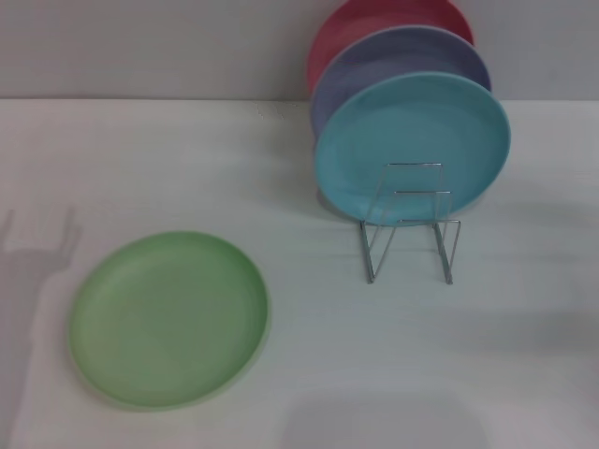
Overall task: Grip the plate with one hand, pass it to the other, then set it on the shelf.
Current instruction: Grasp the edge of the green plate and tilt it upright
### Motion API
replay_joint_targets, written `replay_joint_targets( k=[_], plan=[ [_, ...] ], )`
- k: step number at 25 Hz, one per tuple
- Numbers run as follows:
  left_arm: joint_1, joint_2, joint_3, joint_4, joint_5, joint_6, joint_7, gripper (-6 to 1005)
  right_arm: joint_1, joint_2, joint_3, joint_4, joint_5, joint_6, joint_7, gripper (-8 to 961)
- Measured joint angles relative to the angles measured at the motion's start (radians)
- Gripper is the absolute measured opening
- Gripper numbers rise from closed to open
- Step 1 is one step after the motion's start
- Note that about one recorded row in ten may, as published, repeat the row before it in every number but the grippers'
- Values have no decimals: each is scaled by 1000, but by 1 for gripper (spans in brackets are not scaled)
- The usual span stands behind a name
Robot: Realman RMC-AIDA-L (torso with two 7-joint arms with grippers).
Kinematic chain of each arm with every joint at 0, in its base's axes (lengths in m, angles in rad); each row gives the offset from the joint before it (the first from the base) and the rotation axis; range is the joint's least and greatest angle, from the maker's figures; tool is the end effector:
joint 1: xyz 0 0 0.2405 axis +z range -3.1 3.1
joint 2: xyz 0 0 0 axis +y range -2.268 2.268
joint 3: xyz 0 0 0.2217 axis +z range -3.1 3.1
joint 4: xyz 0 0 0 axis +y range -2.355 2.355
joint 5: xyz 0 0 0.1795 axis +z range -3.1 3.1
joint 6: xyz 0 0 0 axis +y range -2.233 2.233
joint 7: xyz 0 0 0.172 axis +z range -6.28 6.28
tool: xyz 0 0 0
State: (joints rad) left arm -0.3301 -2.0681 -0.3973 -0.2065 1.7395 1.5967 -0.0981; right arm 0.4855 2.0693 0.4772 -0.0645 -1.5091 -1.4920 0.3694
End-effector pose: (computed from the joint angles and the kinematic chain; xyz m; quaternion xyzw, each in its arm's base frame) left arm -0.2660 0.2826 0.0615 -0.5969 -0.1622 -0.4001 0.6763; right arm 0.2972 0.3167 0.1297 -0.5005 0.2019 0.4170 0.7314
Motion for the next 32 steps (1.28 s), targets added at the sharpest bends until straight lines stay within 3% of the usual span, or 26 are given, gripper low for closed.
replay_joint_targets(
  k=[14, 22, 29, 32],
  plan=[
    [-10, 1, -8, -1, 0, -52, 99, 814, 10, 0, -2, -4, 0, 1, 0, 566],
    [-67, 9, -17, -1, -3, -208, 110, 814, 1, 2, -2, 0, 0, -4, 0, 566],
    [-146, 9, -142, -41, -1, -384, 257, 813, 2, 2, -2, 0, 3, 0, 0, 566],
    [-156, 22, -225, -123, 0, -436, 357, 813, 6, 2, -2, 0, 4, 2, 0, 566]
  ],
)
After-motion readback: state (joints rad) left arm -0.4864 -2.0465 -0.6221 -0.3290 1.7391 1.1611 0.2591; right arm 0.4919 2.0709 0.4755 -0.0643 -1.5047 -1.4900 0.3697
